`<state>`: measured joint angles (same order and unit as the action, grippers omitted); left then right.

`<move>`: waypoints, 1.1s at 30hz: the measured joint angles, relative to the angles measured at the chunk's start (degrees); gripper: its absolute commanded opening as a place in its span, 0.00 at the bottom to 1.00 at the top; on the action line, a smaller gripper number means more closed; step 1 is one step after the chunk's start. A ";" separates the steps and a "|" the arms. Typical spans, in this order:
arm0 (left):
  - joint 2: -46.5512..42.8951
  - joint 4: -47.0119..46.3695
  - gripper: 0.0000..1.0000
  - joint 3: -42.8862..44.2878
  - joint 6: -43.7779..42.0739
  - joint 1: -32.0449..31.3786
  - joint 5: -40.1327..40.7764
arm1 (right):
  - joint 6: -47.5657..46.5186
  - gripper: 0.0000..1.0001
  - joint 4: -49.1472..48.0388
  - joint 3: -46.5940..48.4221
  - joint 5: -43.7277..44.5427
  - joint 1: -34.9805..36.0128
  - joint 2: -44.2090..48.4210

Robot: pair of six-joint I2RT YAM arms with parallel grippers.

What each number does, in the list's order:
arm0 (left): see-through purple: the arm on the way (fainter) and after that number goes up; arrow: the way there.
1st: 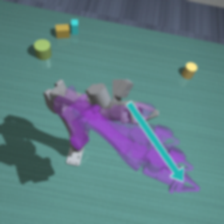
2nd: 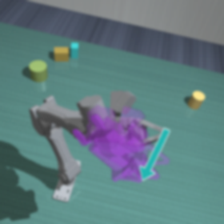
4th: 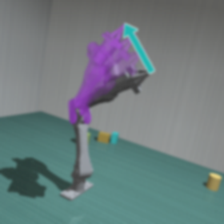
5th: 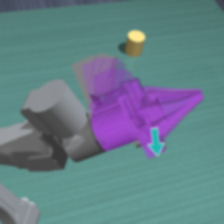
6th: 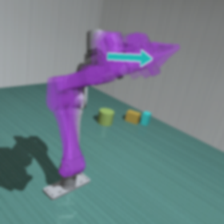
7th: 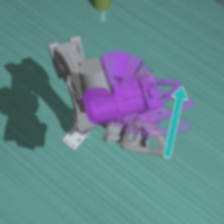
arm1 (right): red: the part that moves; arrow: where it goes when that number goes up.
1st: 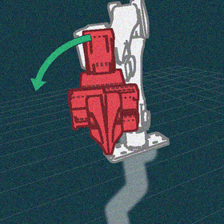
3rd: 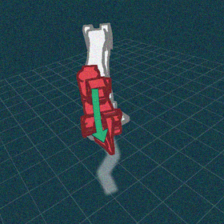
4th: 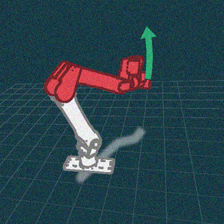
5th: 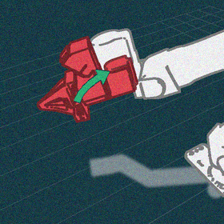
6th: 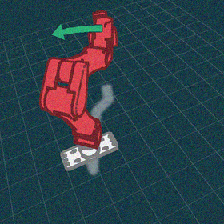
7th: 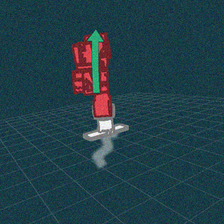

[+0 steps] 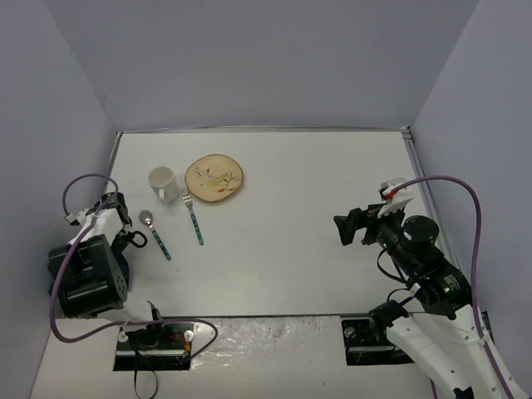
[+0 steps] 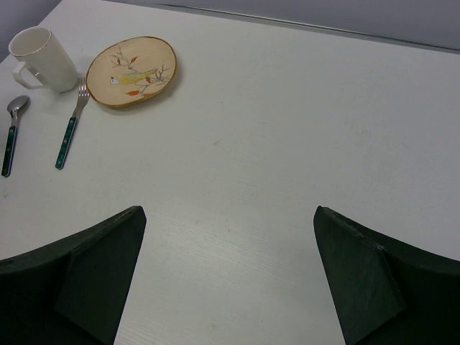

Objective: Set the dinner table for one person

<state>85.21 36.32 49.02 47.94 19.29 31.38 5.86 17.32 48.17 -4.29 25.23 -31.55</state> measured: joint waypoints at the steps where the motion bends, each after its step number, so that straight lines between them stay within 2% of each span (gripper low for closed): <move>1: 0.43 -0.10 0.71 -0.05 -0.03 0.01 0.02 | -0.04 1.00 0.00 -0.06 -0.16 0.00 0.11; 4: 1.25 -0.27 0.37 -0.06 -0.22 0.02 0.15 | -0.17 1.00 0.00 -0.35 -0.59 0.00 0.78; 8: 1.11 -0.37 0.04 -0.11 -0.47 0.02 0.25 | -0.26 1.00 0.00 -0.51 -0.94 0.00 1.63; 10: 0.57 -0.56 0.00 -0.35 -0.86 0.02 0.22 | -0.39 1.00 0.00 -0.53 -1.05 0.00 1.96; 16: -3.58 0.69 0.00 -1.03 -1.53 0.02 -0.37 | -0.80 1.00 0.00 -0.53 -1.12 0.00 2.43; 21: -11.53 6.47 0.00 1.46 -3.78 0.02 -2.00 | -1.09 1.00 0.01 -0.52 -1.14 0.00 2.41; 28: -23.19 12.67 0.00 17.53 -8.36 -1.21 -4.77 | -0.77 1.00 0.01 -0.44 -1.14 0.01 2.40; 33: -25.48 15.30 0.00 27.57 -10.15 -9.31 -8.72 | 0.15 1.00 0.03 0.57 -1.10 0.51 2.05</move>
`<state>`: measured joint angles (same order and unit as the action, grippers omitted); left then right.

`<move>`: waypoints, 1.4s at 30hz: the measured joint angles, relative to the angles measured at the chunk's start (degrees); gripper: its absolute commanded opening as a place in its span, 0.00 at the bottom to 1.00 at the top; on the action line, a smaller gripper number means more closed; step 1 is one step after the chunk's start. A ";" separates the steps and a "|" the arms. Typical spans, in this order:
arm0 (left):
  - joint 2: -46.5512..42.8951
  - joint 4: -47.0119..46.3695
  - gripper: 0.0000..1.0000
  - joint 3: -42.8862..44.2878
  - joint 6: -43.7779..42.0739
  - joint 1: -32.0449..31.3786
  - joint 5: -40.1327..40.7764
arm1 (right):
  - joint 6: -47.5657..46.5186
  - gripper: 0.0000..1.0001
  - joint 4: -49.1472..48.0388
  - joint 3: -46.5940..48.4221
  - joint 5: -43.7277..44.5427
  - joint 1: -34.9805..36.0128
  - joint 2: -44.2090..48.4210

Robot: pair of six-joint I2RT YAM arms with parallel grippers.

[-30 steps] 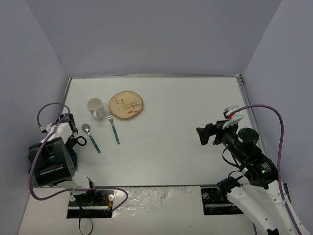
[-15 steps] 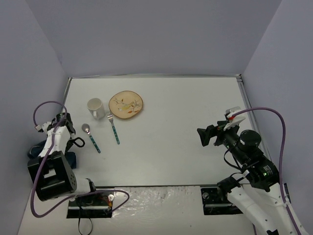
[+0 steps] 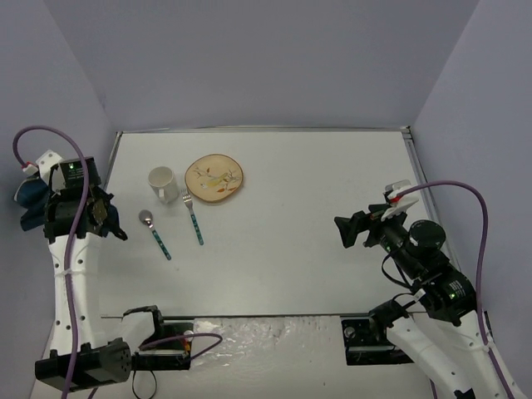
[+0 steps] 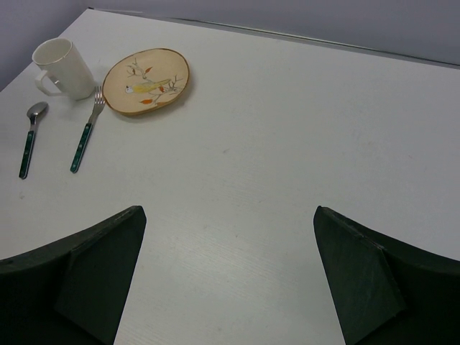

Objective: Set the dinner table for one person

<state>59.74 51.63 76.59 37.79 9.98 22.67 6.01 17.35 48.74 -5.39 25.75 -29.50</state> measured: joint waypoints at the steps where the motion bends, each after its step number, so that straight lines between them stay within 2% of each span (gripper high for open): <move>1: 0.15 0.44 0.00 1.59 -0.05 -2.76 -0.81 | 0.23 1.00 0.03 0.42 0.08 0.15 -0.20; 5: 2.58 -0.03 0.00 6.52 0.81 -20.05 -3.15 | 1.46 1.00 -0.15 2.57 1.03 0.23 -1.14; 9: 8.69 -2.07 0.00 9.75 2.35 -36.46 -2.78 | 3.14 1.00 -0.25 3.72 1.95 0.23 -1.91; 13: 18.88 -5.83 0.00 14.55 3.40 -48.67 0.03 | 5.17 1.00 -0.15 4.32 2.79 0.23 -3.01; 16: 27.15 -9.48 0.00 17.64 3.84 -54.69 1.79 | 6.14 1.00 0.37 4.87 3.33 0.23 -4.05; 23: 39.06 -17.73 0.00 18.33 5.73 -60.52 2.69 | 7.95 1.00 1.53 5.83 4.87 0.23 -5.71; 25: 41.07 -20.74 0.04 18.13 6.25 -61.03 2.49 | 8.65 1.00 1.83 5.83 5.45 0.23 -6.16; 26: 41.95 -22.34 0.13 17.93 6.44 -61.22 2.35 | 9.06 1.00 2.02 5.82 5.70 0.23 -6.42; 28: 43.29 -24.95 0.40 17.33 6.72 -61.52 2.09 | 9.89 1.00 2.42 5.80 6.27 0.23 -6.95; 31: 44.24 -27.76 0.69 15.49 6.56 -61.62 1.80 | 11.38 1.00 2.87 5.34 6.81 0.23 -7.70; 32: 44.36 -28.39 0.75 14.66 6.35 -61.62 1.68 | 11.86 1.00 2.96 5.06 6.95 0.23 -7.98; 34: 44.36 -29.28 0.82 12.64 6.11 -61.53 1.40 | 12.83 1.00 3.15 4.39 7.31 0.23 -8.70; 37: 43.64 -29.83 0.86 8.44 5.71 -61.04 0.55 | 14.23 1.00 3.30 3.39 8.08 0.23 -10.63; 42: 38.15 -29.58 0.86 -0.04 5.35 -59.32 -0.95 | 16.00 1.00 3.47 2.76 9.46 0.23 -15.74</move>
<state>97.88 22.05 76.55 43.14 -49.34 21.72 22.00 20.82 51.49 4.07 25.98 -45.24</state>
